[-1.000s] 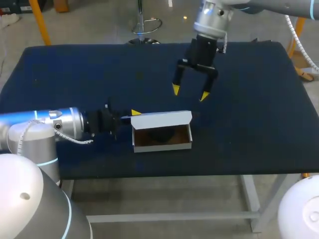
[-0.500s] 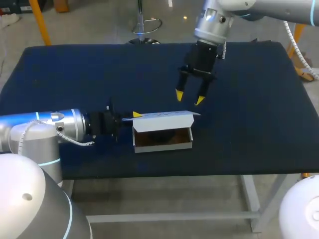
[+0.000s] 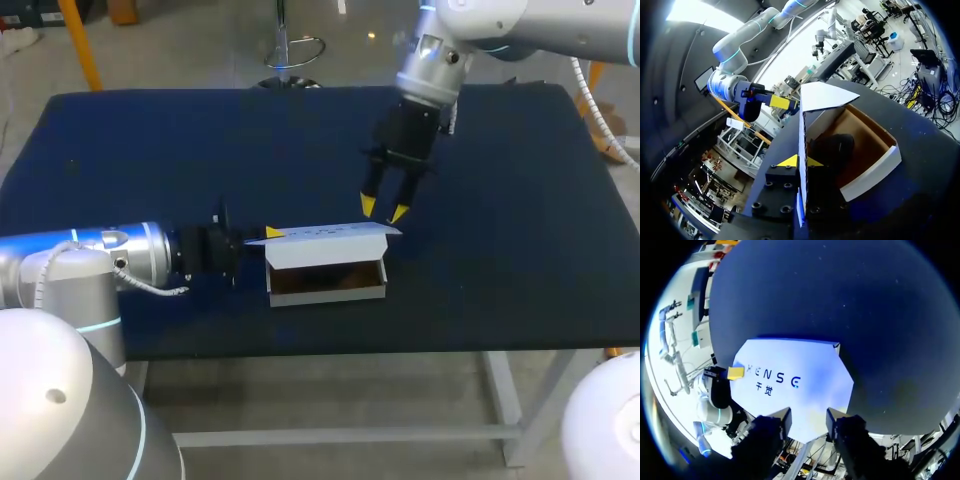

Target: Assemble the packaging by folding the flat box into shape, placing the metal phone stand inside, and closing the box properly

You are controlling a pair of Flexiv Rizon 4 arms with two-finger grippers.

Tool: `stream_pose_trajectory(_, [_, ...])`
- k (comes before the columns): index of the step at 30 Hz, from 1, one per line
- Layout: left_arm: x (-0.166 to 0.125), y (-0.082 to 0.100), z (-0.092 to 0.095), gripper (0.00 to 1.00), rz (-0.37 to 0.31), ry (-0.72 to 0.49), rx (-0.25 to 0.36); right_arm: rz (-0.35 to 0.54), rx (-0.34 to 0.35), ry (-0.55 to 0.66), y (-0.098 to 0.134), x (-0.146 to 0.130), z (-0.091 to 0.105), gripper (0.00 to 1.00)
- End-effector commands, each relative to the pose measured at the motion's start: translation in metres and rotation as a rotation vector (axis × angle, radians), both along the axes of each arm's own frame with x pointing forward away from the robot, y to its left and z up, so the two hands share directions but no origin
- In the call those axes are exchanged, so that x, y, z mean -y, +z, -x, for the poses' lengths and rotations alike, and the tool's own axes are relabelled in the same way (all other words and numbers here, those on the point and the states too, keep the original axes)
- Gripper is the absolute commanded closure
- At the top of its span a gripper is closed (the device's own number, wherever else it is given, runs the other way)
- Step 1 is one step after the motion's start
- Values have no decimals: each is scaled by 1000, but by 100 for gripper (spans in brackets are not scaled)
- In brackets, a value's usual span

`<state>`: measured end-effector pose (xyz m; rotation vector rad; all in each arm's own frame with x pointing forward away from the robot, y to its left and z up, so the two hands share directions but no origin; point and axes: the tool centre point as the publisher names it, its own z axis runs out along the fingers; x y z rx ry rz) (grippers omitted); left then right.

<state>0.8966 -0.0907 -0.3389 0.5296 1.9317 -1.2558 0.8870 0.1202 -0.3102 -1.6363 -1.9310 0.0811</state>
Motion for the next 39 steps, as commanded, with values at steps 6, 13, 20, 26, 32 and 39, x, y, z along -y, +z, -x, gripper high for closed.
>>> stream_pose_trajectory(6, [1, -8, 1, 100, -11, 19, 26, 5, -7, 0, -6, -1, 4, 51])
stream_pose_trajectory(13, [0, -9, 1, 83, -12, 22, 30, 6, -9, 3, -9, -2, 6, 51])
stream_pose_trajectory(20, [-2, -9, 2, 78, -8, 24, 33, 4, -8, 1, -11, 0, 12, 52])
stream_pose_trajectory(26, [-2, -9, 3, 76, -4, 28, 33, 0, -6, -3, -13, 2, 17, 52])
stream_pose_trajectory(32, [-3, -8, 4, 73, -6, 33, 35, -7, -6, -4, -16, 3, 21, 52])
stream_pose_trajectory(39, [-5, -7, 6, 68, -5, 41, 35, -11, -5, 8, -20, 1, 24, 52])
